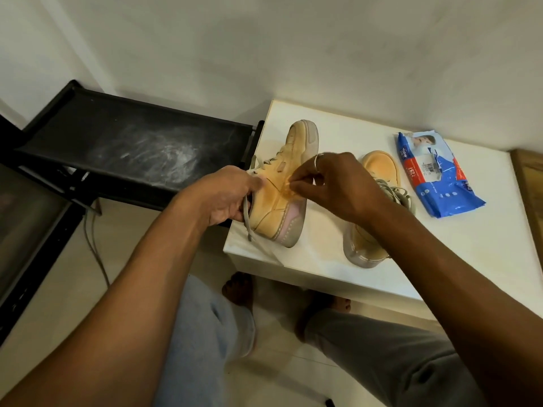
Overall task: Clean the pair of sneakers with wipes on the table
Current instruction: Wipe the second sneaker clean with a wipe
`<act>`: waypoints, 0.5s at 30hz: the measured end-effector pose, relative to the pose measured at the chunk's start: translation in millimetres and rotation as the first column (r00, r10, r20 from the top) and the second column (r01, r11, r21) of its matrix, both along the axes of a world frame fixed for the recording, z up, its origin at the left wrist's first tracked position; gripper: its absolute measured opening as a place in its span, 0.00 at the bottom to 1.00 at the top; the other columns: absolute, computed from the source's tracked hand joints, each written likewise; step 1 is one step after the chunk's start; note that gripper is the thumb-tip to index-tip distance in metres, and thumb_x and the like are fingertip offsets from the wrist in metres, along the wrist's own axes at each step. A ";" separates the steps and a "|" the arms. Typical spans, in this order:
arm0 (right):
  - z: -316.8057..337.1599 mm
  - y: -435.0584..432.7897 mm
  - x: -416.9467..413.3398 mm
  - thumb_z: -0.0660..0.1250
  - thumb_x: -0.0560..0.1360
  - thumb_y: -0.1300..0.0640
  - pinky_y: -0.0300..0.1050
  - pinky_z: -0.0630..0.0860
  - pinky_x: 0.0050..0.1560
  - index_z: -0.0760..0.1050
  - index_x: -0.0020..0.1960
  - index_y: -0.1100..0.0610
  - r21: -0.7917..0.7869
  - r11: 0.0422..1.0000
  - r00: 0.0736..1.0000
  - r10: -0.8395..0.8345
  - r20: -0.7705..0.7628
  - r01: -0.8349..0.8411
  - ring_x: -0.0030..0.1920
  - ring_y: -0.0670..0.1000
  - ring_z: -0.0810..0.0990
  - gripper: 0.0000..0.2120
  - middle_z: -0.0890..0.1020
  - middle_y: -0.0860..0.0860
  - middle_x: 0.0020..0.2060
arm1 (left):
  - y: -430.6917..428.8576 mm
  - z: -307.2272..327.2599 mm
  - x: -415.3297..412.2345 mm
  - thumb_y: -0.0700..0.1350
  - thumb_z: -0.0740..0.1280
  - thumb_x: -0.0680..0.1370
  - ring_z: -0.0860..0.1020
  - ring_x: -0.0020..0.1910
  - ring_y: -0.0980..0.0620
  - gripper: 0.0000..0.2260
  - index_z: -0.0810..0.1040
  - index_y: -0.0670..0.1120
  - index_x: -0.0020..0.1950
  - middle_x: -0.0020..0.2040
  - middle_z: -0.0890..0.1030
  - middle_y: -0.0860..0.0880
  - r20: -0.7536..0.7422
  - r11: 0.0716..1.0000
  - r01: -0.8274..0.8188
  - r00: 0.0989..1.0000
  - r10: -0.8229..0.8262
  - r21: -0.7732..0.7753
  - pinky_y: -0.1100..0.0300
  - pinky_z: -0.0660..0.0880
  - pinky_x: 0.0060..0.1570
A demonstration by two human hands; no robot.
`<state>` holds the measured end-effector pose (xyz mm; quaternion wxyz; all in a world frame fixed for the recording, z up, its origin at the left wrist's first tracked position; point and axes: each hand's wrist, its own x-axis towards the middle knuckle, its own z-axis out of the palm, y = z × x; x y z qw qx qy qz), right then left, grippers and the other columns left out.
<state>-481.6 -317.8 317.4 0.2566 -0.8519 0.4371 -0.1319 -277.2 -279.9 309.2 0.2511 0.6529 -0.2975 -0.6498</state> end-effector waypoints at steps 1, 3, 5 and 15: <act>-1.3 1.4 -1.4 0.70 0.76 0.48 0.40 0.77 0.43 0.83 0.57 0.52 0.029 0.999 1.000 -0.012 -0.019 0.013 0.42 0.45 0.79 0.12 0.84 0.46 0.48 | 0.1 -0.7 0.6 0.43 0.65 0.83 0.83 0.55 0.43 0.12 0.76 0.41 0.65 0.57 0.84 0.43 0.010 1.000 0.016 1.000 -0.016 -0.006 0.42 0.81 0.53; -6.4 4.6 -0.8 0.69 0.76 0.47 0.37 0.77 0.43 0.82 0.59 0.52 0.047 0.999 0.998 -0.018 -0.064 0.021 0.42 0.45 0.79 0.15 0.83 0.47 0.50 | -0.6 -1.6 0.1 0.41 0.69 0.80 0.83 0.56 0.43 0.15 0.76 0.41 0.67 0.57 0.84 0.43 0.035 0.999 0.034 0.999 -0.034 -0.012 0.40 0.80 0.56; -8.7 7.0 2.4 0.68 0.77 0.47 0.31 0.72 0.40 0.82 0.59 0.52 0.018 0.999 0.996 -0.031 -0.086 0.033 0.39 0.43 0.77 0.14 0.83 0.47 0.50 | -1.6 -1.2 -2.3 0.40 0.69 0.80 0.83 0.56 0.43 0.16 0.75 0.41 0.67 0.57 0.83 0.43 0.050 0.999 0.040 0.998 -0.039 -0.016 0.42 0.81 0.54; -12.2 9.4 17.6 0.67 0.78 0.51 0.32 0.71 0.45 0.83 0.57 0.52 -0.053 0.999 0.990 -0.012 -0.139 0.005 0.46 0.46 0.78 0.11 0.83 0.48 0.52 | -1.3 0.1 -4.3 0.35 0.71 0.77 0.83 0.54 0.42 0.15 0.77 0.41 0.64 0.56 0.84 0.43 0.099 0.995 0.100 0.990 -0.098 -0.013 0.42 0.81 0.55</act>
